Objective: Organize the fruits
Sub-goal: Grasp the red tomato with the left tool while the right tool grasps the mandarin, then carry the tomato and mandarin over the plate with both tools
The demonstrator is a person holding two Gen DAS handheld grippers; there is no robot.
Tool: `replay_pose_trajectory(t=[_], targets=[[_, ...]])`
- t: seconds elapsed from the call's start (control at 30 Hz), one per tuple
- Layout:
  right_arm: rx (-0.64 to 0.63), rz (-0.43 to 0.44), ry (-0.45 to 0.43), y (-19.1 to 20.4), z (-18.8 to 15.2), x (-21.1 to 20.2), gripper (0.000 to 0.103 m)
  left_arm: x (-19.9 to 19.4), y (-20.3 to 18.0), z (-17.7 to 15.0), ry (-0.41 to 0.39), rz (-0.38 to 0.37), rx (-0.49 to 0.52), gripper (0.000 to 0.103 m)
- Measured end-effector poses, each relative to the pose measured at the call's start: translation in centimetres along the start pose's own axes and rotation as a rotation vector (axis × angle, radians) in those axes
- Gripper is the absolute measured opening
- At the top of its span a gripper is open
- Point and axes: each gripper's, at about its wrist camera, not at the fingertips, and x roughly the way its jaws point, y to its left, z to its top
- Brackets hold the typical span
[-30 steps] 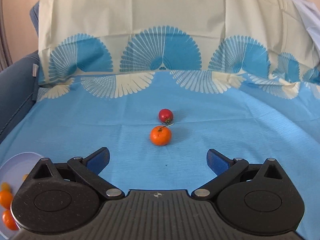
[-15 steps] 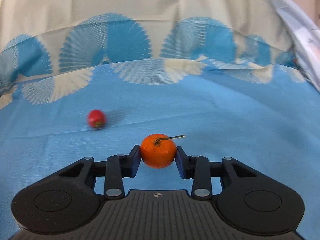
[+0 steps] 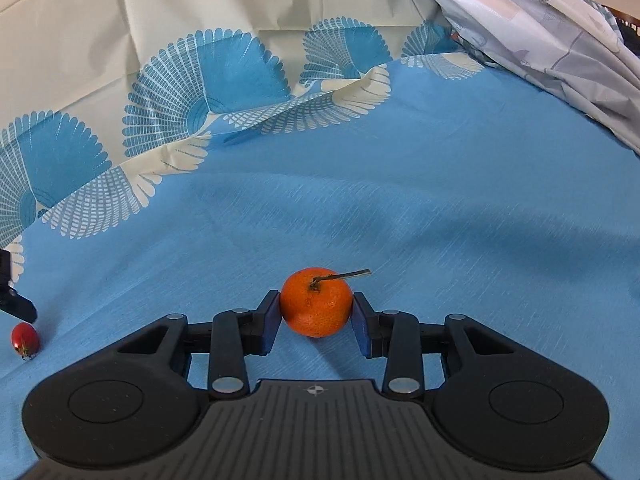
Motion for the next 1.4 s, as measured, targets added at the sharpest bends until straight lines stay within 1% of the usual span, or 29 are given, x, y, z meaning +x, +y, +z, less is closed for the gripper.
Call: replay_pose_trajectory(t=[0.03,0.07,0.1,0.13,0.17,0.27,0.33,0.4,0.5,0.6,0.67,0.77,0.83,0.9,1.0,1.03,1.1,1.23,1.4], targets=[[0.007,0.003,0.003,-0.1,0.0,0.1,0.039,0.6,0.3,0.2,0.017,-0.009,-0.016,0.091],[0.013,0.006,0.005,-0.2,0.1,0.1,0.039,0.9,0.4,0.1,0.027,-0.011,-0.027,0.08],[0.017,0.008,0.005,-0.2,0.1,-0.1,0.039,0.6,0.5,0.0,0.015,-0.008,-0.04,0.063],[0.019,0.01,0.005,-0.3,0.1,-0.1,0.04,0.1,0.6,-0.2,0.001,-0.01,-0.045,0.05],[0.022,0.012,0.005,-0.3,0.1,-0.1,0.04,-0.3,0.7,-0.3,0.004,-0.015,-0.035,0.032],[0.033,0.017,0.007,-0.5,0.2,-0.2,0.04,-1.7,1.0,-1.0,-0.001,-0.007,-0.024,0.031],[0.032,0.032,0.004,-0.4,0.1,-0.4,0.039,-3.4,1.6,-1.8,-0.004,0.003,-0.01,0.031],[0.02,0.047,-0.021,-0.1,0.1,-0.9,0.039,-5.7,2.7,-3.1,-0.013,-0.012,-0.008,0.031],[-0.012,0.077,-0.078,0.5,0.1,-2.2,0.039,-10.6,5.3,-6.6,-0.034,-0.023,-0.004,0.031],[-0.077,0.098,-0.088,1.7,-0.4,-4.4,0.039,-15.8,8.3,-10.9,-0.052,-0.02,-0.01,0.031],[-0.096,0.136,-0.084,2.4,-0.6,-7.0,0.039,-19.2,10.6,-14.1,-0.069,-0.002,-0.013,0.031],[-0.162,0.272,-0.093,3.4,-1.1,-13.3,0.039,-23.2,13.5,-18.9,-0.077,0.047,-0.023,0.031],[-0.22,0.368,-0.087,3.7,-2.2,-18.3,0.039,-25.4,15.5,-21.7,-0.076,0.072,-0.034,0.031],[-0.289,0.459,-0.064,3.8,-3.8,-23.2,0.039,-27.3,17.0,-24.2,-0.073,0.075,-0.046,0.031],[-0.368,0.566,-0.008,3.8,-6.3,-29.3,0.039,-30.3,19.3,-28.3,-0.09,0.078,-0.055,0.031],[-0.379,0.598,0.015,3.7,-7.0,-30.9,0.039,-31.1,19.9,-29.4,-0.097,0.082,-0.064,0.031],[-0.418,0.656,0.038,3.7,-8.3,-34.2,0.039,-32.7,20.9,-31.5,-0.119,0.063,-0.083,0.031],[-0.499,0.71,0.049,3.7,-10.0,-38.9,0.039,-35.5,22.4,-36.1,-0.18,0.055,-0.107,0.031],[-0.553,0.725,0.006,3.4,-11.5,-43.2,0.039,-37.4,23.3,-40.5,-0.218,0.044,-0.129,0.031]])
